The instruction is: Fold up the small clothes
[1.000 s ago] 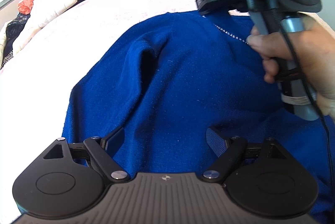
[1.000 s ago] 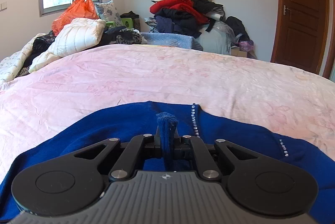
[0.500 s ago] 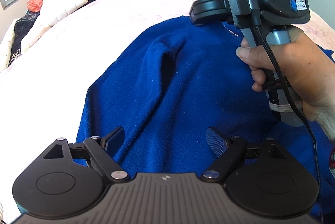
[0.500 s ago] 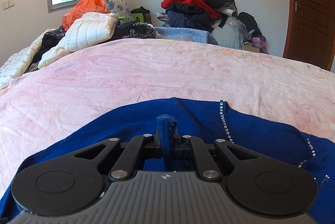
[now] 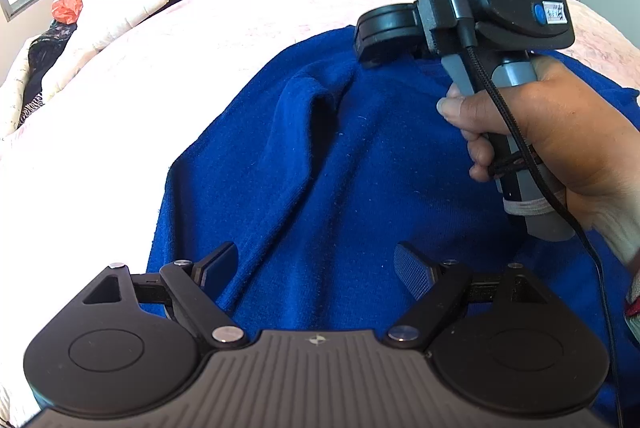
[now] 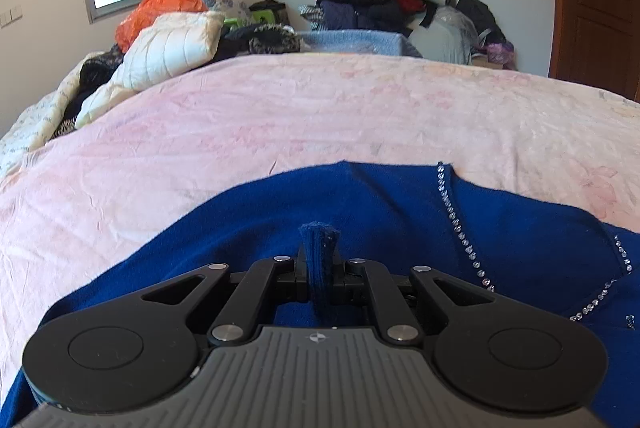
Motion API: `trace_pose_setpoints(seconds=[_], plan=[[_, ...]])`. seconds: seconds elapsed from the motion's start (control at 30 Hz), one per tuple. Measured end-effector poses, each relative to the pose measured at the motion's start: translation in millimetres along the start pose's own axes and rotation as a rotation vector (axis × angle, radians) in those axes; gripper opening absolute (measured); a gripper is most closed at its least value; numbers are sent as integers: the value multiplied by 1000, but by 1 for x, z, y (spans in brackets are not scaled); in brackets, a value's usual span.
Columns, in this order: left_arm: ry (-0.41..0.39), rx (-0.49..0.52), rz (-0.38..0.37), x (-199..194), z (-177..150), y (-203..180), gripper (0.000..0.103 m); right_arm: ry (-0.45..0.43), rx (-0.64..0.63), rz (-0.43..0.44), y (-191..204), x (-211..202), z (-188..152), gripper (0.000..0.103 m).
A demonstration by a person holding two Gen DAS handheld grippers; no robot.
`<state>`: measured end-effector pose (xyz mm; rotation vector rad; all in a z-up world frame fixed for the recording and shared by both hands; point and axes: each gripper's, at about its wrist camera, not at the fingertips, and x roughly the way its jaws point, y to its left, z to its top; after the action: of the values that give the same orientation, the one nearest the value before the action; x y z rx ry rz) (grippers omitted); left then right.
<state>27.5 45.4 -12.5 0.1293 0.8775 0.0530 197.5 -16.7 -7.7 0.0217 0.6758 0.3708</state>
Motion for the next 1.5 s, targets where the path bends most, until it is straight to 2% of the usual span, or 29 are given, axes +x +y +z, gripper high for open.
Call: trace_pose_setpoints(seconds=[0.03,0.1,0.13,0.27,0.4,0.47,0.57,0.63,0.73,0.87,0.97,1.03,1.1,1.17,1.3,1.4,1.5], plan=[[1,-2,0,0,0,0,85,18,16,17,-1,2,-1,18],[0,-5,0,0,1,1,85,43,43,59,-4,4,-3,39],[0,-5,1,0,1,2,85,45,50,75,-4,2,-4,41],[3,-9,5,1,1,2,85,19,66,117,-6,-14,-3,42],[5,-13,7,1,1,3,85,11,183,172,-22,-25,-1,43],[4,-13,8,1,2,2,85,45,212,172,-27,-21,-4,45],[2,-8,12,0,1,1,85,113,177,149,-24,-7,-13,47],[-4,-3,23,-2,0,2,85,81,163,140,-19,-15,-15,47],[-11,-6,60,-7,-6,11,85,25,150,190,-10,-39,-12,47],[-26,-67,140,-20,-21,45,85,-28,25,255,12,-69,-10,50],[-36,-92,260,-26,-35,73,85,-34,-117,325,38,-82,-14,54],[-23,-93,340,-22,-44,90,85,-28,-249,341,63,-87,-21,55],[22,-108,409,-14,-50,107,85,-11,-393,336,89,-89,-32,56],[51,-143,446,-8,-55,127,85,19,-513,327,112,-88,-46,56],[70,-202,553,-6,-59,160,86,84,-638,353,148,-82,-70,57],[65,-260,599,-13,-59,183,86,124,-677,406,174,-81,-88,58],[49,-320,581,-25,-54,197,86,108,-722,526,197,-97,-103,58]])
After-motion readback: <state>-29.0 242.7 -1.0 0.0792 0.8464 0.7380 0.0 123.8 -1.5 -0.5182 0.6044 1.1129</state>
